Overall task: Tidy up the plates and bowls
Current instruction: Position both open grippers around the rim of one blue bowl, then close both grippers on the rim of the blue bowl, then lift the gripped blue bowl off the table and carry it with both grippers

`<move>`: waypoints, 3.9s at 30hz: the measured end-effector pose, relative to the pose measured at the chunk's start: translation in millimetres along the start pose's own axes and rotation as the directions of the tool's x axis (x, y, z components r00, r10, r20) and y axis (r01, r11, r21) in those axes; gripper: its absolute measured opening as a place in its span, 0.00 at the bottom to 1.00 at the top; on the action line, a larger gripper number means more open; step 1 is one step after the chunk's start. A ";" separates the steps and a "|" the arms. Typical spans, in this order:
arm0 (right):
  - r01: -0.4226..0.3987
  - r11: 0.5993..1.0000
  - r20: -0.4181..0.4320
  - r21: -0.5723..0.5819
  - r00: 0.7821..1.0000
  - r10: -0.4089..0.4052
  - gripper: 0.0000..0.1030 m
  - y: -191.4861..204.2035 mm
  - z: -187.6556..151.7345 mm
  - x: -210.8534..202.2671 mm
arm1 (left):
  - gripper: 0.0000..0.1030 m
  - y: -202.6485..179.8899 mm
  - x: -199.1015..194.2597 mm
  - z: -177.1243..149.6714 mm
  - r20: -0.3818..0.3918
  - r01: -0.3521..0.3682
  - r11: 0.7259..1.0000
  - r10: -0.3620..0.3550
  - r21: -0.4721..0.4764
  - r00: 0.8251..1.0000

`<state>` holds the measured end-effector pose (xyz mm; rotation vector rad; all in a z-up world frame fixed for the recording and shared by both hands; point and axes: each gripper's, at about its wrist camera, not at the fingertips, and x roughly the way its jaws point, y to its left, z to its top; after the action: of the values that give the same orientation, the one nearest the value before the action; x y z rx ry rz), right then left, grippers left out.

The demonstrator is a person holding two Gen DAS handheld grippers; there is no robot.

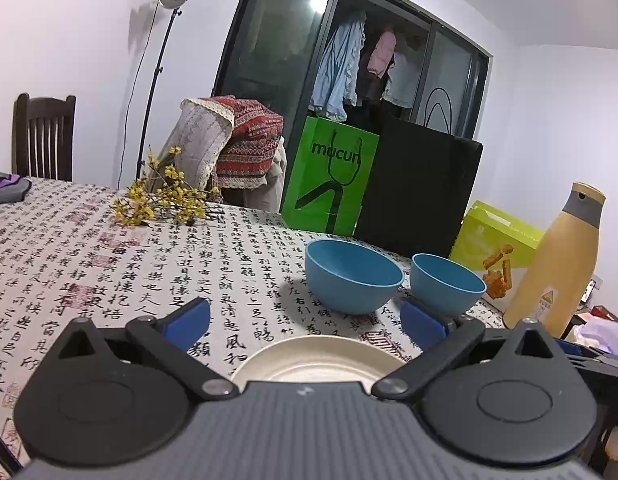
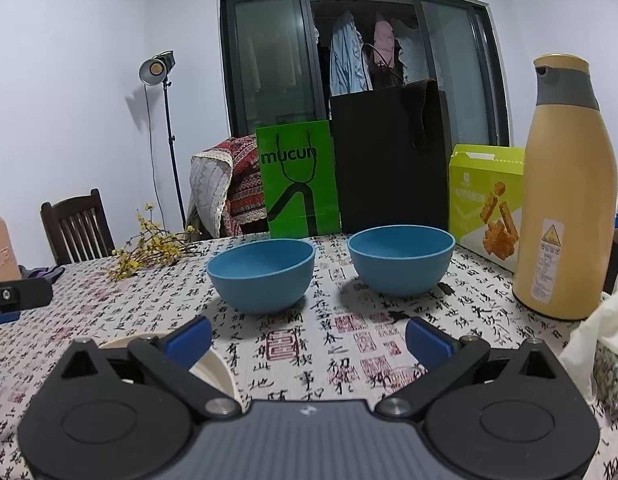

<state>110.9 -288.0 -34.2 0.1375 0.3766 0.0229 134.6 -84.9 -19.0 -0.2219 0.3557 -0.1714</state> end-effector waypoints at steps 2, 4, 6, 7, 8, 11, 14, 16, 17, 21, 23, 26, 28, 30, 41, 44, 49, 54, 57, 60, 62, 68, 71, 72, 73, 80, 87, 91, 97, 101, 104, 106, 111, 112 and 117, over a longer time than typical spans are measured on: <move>0.003 1.000 0.004 0.000 1.000 -0.003 1.00 -0.3 5.0 3.1 | 1.00 -2.3 5.1 3.8 -0.010 0.006 1.000 -0.006 -0.001 1.000; 0.000 1.000 0.009 0.002 1.000 0.000 1.00 -0.7 10.1 5.6 | 1.00 -6.4 8.5 8.0 -0.010 0.007 1.000 -0.007 0.013 1.000; 0.001 1.000 0.012 0.003 1.000 -0.001 1.00 -1.2 14.7 8.3 | 1.00 -10.4 11.4 12.3 -0.005 0.007 1.000 -0.006 0.029 1.000; 0.002 1.000 0.011 0.005 1.000 -0.003 1.00 -1.8 17.2 10.2 | 1.00 -11.7 13.0 14.6 -0.005 0.007 0.999 -0.007 0.033 1.000; 0.003 1.000 0.012 0.008 1.000 -0.003 1.00 -2.5 19.6 11.8 | 1.00 -12.8 15.0 17.0 -0.006 0.007 0.999 -0.007 0.034 1.000; 0.003 1.000 0.015 0.020 1.000 -0.003 1.00 -5.0 25.6 16.0 | 1.00 -14.0 22.8 24.7 -0.013 0.002 1.000 -0.002 0.028 1.000; 0.008 0.999 0.009 0.032 1.000 -0.008 1.00 -7.4 31.2 21.9 | 1.00 -14.0 29.7 30.6 -0.018 -0.001 1.000 0.001 0.021 1.000; 0.007 0.999 0.006 0.035 1.000 -0.008 1.00 -8.3 34.4 25.9 | 1.00 -14.2 35.1 35.5 -0.020 -0.005 1.000 0.005 0.017 1.000; 0.010 0.999 0.005 0.037 1.000 -0.010 1.00 -8.6 36.0 28.2 | 1.00 -14.8 37.9 37.5 -0.022 -0.006 1.000 0.007 0.018 1.000; 0.008 0.999 -0.001 0.044 1.000 -0.008 1.00 -10.3 44.7 38.3 | 1.00 -17.5 50.9 48.6 -0.039 -0.002 1.000 0.003 0.019 0.999; 0.005 0.998 -0.013 0.059 1.000 -0.005 1.00 -11.8 51.0 45.4 | 1.00 -20.7 56.5 53.1 -0.043 -0.004 1.000 0.005 0.026 0.999; 0.011 0.998 -0.021 0.063 1.000 -0.009 1.00 -11.5 58.4 54.6 | 1.00 -24.9 65.8 59.4 -0.065 -0.003 0.999 0.006 0.034 0.998; 0.010 0.998 -0.031 0.067 0.999 -0.008 1.00 -11.2 64.0 61.6 | 1.00 -27.2 73.0 63.3 -0.082 -0.008 0.999 0.011 0.034 0.997; 0.007 0.998 -0.044 0.070 0.999 -0.004 0.99 -10.9 69.2 69.5 | 1.00 -28.9 80.6 67.8 -0.100 -0.019 0.999 0.022 0.032 0.995; -0.004 0.996 -0.100 0.090 0.995 0.013 0.93 -13.0 91.5 106.9 | 1.00 -36.6 120.3 87.7 -0.171 -0.061 0.997 0.068 0.049 0.983; -0.003 0.996 -0.122 0.093 0.992 0.014 0.87 -14.9 96.1 118.8 | 1.00 -39.5 130.9 89.9 -0.181 -0.080 0.995 0.089 0.058 0.980; 0.020 0.996 -0.148 0.087 0.989 -0.007 0.84 -17.5 100.6 140.4 | 1.00 -39.0 151.9 93.3 -0.204 -0.095 0.995 0.098 0.026 0.974; 0.025 0.996 -0.187 0.080 0.982 -0.010 0.78 -19.2 99.4 163.1 | 1.00 -33.6 177.8 92.1 -0.249 -0.122 0.992 0.116 -0.007 0.961; 0.018 0.997 -0.210 0.072 0.978 -0.002 0.71 -18.6 99.3 175.7 | 1.00 -29.7 193.7 92.5 -0.274 -0.142 0.990 0.132 -0.019 0.953; 0.008 0.997 -0.238 0.073 0.971 0.010 0.61 -18.9 99.7 187.2 | 1.00 -28.7 205.4 93.4 -0.283 -0.158 0.987 0.146 -0.018 0.948; 0.007 0.997 -0.257 0.072 0.966 0.012 0.56 -19.8 99.0 194.0 | 1.00 -28.8 213.7 94.2 -0.287 -0.165 0.986 0.154 -0.014 0.945; 0.011 0.994 -0.316 0.110 0.948 0.024 0.42 -29.7 97.1 215.2 | 1.00 -26.9 238.2 92.8 -0.305 -0.212 0.977 0.206 0.013 0.930; 0.008 0.992 -0.342 0.123 0.939 0.035 0.33 -33.3 95.1 224.4 | 1.00 -25.2 251.1 89.8 -0.317 -0.233 0.972 0.227 0.021 0.921; 0.008 0.992 -0.350 0.123 0.936 0.036 0.32 -33.5 94.3 227.4 | 1.00 -24.5 254.1 88.4 -0.322 -0.237 0.971 0.231 0.021 0.918; 0.008 0.993 -0.357 0.122 0.933 0.036 0.32 -33.4 93.5 230.1 | 1.00 -24.0 257.4 86.8 -0.329 -0.241 0.970 0.235 0.023 0.915; -0.015 0.994 -0.355 0.111 0.933 0.054 0.30 -26.5 98.2 237.8 | 0.94 -23.4 272.5 79.8 -0.354 -0.249 0.968 0.242 0.026 0.904; -0.007 0.996 -0.388 0.087 0.921 0.041 0.30 -15.1 93.5 253.2 | 0.80 -22.1 284.4 70.5 -0.390 -0.245 0.969 0.232 0.018 0.891; 0.001 0.997 -0.406 0.078 0.913 0.031 0.24 -10.4 89.5 260.7 | 0.68 -22.2 289.0 66.1 -0.408 -0.239 0.971 0.225 0.018 0.885; 0.009 0.997 -0.430 0.075 0.902 0.025 0.16 -6.0 85.0 268.0 | 0.42 -26.3 294.1 62.7 -0.410 -0.219 0.975 0.215 0.038 0.886; 0.016 0.998 -0.444 0.062 0.896 0.013 0.14 -2.7 82.4 271.2 | 0.21 -25.9 299.5 60.0 -0.440 -0.208 0.978 0.196 0.022 0.877; 0.016 0.998 -0.443 0.065 0.896 0.015 0.11 -1.7 82.3 271.7 | 0.17 -26.7 299.2 59.4 -0.437 -0.201 0.979 0.193 0.027 0.878; 0.019 0.998 -0.443 0.063 0.897 0.010 0.10 -1.0 82.1 272.4 | 0.16 -27.2 298.9 58.9 -0.435 -0.192 0.981 0.183 0.025 0.881; 0.025 0.997 -0.441 0.079 0.898 0.012 0.09 -2.6 81.1 273.1 | 0.16 -30.1 297.6 59.1 -0.422 -0.187 0.982 0.182 0.030 0.888; 0.026 0.996 -0.441 0.081 0.897 0.013 0.09 -2.9 80.9 272.7 | 0.16 -29.8 297.4 59.0 -0.422 -0.188 0.982 0.182 0.028 0.888; 0.029 0.995 -0.443 0.091 0.896 0.015 0.09 -2.8 79.8 271.8 | 0.16 -30.7 294.8 59.7 -0.417 -0.193 0.981 0.187 0.027 0.890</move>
<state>393.0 -288.1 -60.3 0.2269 0.8376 0.0295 424.6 -163.7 -52.7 -0.1622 0.8045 -0.0199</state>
